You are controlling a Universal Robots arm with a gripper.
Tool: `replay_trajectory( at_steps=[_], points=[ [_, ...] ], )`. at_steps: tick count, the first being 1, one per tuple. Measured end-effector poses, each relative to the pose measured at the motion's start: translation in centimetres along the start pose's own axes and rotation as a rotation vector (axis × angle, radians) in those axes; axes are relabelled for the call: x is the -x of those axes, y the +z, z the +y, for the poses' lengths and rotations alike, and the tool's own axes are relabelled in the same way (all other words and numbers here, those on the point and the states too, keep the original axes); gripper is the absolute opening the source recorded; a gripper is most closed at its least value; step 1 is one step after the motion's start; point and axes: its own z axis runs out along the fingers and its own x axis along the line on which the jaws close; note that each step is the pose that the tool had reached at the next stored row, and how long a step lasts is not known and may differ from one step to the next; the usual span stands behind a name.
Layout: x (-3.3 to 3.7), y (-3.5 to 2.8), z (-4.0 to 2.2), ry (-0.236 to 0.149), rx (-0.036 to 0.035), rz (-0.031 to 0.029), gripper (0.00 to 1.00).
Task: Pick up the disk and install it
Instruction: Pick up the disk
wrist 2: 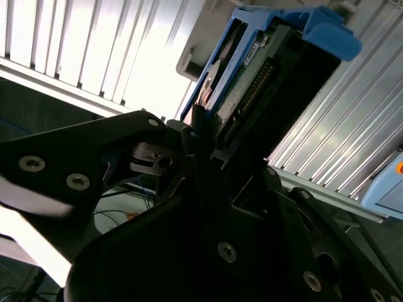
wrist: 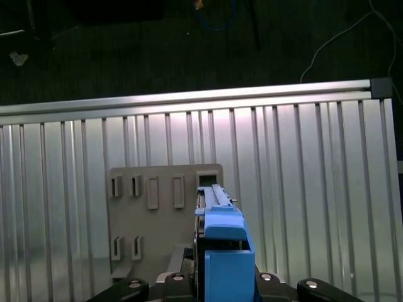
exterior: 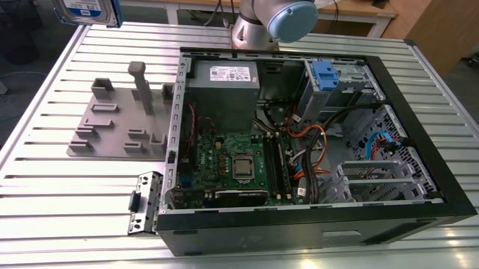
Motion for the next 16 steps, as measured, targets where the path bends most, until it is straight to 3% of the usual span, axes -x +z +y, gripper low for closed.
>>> replay_trajectory(
  at_steps=[12,16],
  points=[
    [-0.02,-2.23,0.03,0.000,0.0002,-0.0005,0.36],
    [-0.02,-2.46,0.04,0.000,0.0003,-0.0027,0.36]
  ],
)
